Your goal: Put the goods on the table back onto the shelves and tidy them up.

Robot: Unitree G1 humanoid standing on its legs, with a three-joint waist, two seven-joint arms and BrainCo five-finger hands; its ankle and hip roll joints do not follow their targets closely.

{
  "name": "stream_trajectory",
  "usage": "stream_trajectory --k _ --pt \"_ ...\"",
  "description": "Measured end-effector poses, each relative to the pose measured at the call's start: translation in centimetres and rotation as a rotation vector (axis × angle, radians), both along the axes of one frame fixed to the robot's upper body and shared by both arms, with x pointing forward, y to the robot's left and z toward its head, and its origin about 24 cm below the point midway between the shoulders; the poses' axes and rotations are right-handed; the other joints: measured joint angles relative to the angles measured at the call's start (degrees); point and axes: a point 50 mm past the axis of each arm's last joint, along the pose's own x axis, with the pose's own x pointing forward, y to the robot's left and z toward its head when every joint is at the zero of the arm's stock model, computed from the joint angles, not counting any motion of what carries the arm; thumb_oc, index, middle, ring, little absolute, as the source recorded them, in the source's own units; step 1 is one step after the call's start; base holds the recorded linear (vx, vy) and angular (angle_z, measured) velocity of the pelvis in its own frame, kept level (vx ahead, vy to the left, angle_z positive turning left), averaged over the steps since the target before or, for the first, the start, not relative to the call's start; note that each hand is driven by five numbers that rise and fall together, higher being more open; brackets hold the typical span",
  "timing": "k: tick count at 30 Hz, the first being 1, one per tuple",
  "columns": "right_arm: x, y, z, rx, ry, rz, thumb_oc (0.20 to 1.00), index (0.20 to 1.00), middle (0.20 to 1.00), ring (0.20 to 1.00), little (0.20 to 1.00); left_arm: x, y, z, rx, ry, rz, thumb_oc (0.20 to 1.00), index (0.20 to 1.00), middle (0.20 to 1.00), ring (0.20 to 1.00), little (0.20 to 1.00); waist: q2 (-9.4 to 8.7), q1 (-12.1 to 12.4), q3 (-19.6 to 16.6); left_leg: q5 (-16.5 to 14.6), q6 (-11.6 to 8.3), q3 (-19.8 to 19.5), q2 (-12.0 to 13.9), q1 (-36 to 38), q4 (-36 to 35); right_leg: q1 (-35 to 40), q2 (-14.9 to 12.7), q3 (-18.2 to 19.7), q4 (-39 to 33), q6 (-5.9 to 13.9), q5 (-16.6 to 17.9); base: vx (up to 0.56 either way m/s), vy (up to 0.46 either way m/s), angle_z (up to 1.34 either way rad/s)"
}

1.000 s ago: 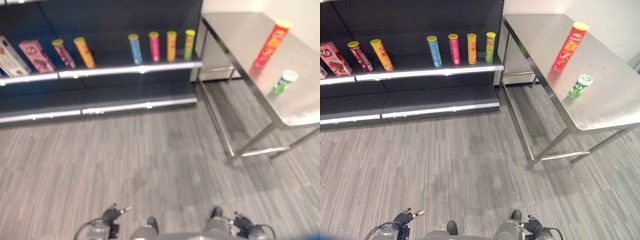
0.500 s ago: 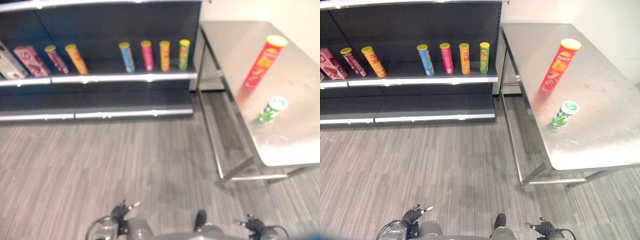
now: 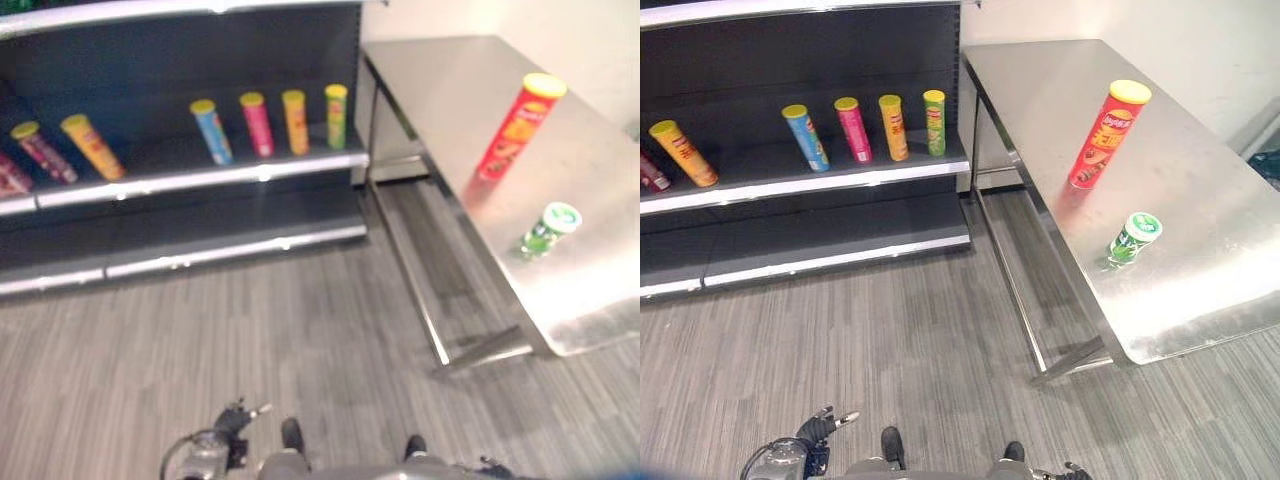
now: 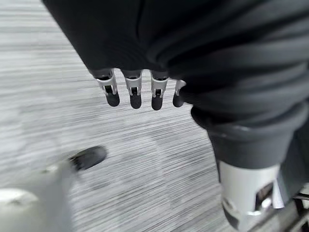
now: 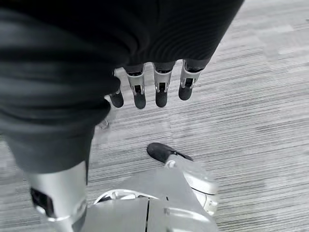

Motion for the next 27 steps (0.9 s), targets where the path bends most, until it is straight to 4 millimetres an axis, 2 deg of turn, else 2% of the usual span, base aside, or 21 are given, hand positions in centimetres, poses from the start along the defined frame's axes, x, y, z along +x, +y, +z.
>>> stream_trajectory --k 5,10,15,19,24,25,26,27 --pt "0.7 0.0 0.1 0.001 -0.017 0.007 1.000 1.000 1.000 1.000 1.000 -0.4 0.1 -0.2 0.003 0.015 0.005 1.000 1.000 1.000 1.000 1.000 0.55 0.00 -0.39 -0.55 -0.26 0.26 -0.18 0.08 0.00 0.13 0.01 0.02 -0.53 0.27 -0.20 0.05 0.016 -0.04" --pt "0.9 -0.2 0.2 -0.006 -0.020 0.009 1.000 1.000 1.000 1.000 1.000 -2.5 -0.1 -1.1 0.001 0.092 0.019 1.000 1.000 1.000 1.000 1.000 0.55 -0.01 -0.55 -0.58 -1.12 0.67 0.22 0.01 -0.02 0.15 0.16 0.03 -1.13 1.12 -0.83 0.04 -0.012 -0.04" --pt "0.8 -0.3 0.2 -0.009 -0.018 0.010 1.000 1.000 1.000 1.000 1.000 -4.3 -0.2 -1.6 -0.005 0.150 0.035 1.000 1.000 1.000 1.000 1.000 -0.07 0.05 -0.93 -0.61 -1.08 0.52 0.60 -0.26 -0.03 0.01 0.40 -0.02 -1.17 1.41 -1.68 0.03 -0.021 0.02" --pt "1.3 -0.4 0.5 -0.004 -0.055 -0.020 1.000 1.000 1.000 1.000 1.000 -4.3 0.0 -1.6 0.002 0.148 0.040 1.000 1.000 1.000 1.000 1.000 -0.50 -0.09 -1.73 -0.51 -1.15 0.53 0.86 -1.19 -0.02 -1.36 0.66 0.04 -0.93 0.90 -1.92 0.01 -0.009 0.00" --pt "2.0 -2.7 1.8 -0.053 -0.162 -0.155 1.000 1.000 1.000 1.000 1.000 -4.2 0.4 -1.4 0.017 0.141 0.043 1.000 1.000 1.000 1.000 1.000 -1.05 -0.68 -2.76 -0.42 -1.32 1.13 1.13 -0.90 -0.02 -0.95 0.98 0.31 -1.02 0.91 -0.92 0.05 0.008 -0.04" --pt "1.7 -3.5 2.0 -0.071 -0.173 -0.193 1.000 1.000 1.000 1.000 1.000 -4.1 0.4 -1.3 0.016 0.133 0.041 1.000 1.000 1.000 1.000 1.000 -1.17 -0.95 -3.06 -0.34 -1.41 1.16 1.07 -0.65 -0.02 -0.68 1.04 0.20 -1.02 0.92 -0.93 0.05 0.014 0.01" --pt "1.4 -5.7 2.9 -0.128 -0.203 -0.276 1.000 1.000 1.000 1.000 1.000 -3.9 0.4 -1.3 0.017 0.124 0.038 1.000 1.000 1.000 1.000 1.000 -1.27 -1.55 -3.25 -0.44 -1.17 1.20 0.85 0.15 -0.02 0.11 0.98 0.15 -1.06 0.93 -0.93 0.05 0.017 0.02" --pt "1.2 -6.6 3.3 -0.147 -0.230 -0.332 1.000 1.000 1.000 1.000 1.000 -4.0 0.5 -1.3 0.017 0.125 0.041 1.000 1.000 1.000 1.000 1.000 -1.25 -1.71 -3.41 -0.49 -1.15 1.19 0.78 0.29 -0.02 0.28 0.90 0.14 -1.07 0.94 -0.94 0.05 0.021 -0.01"
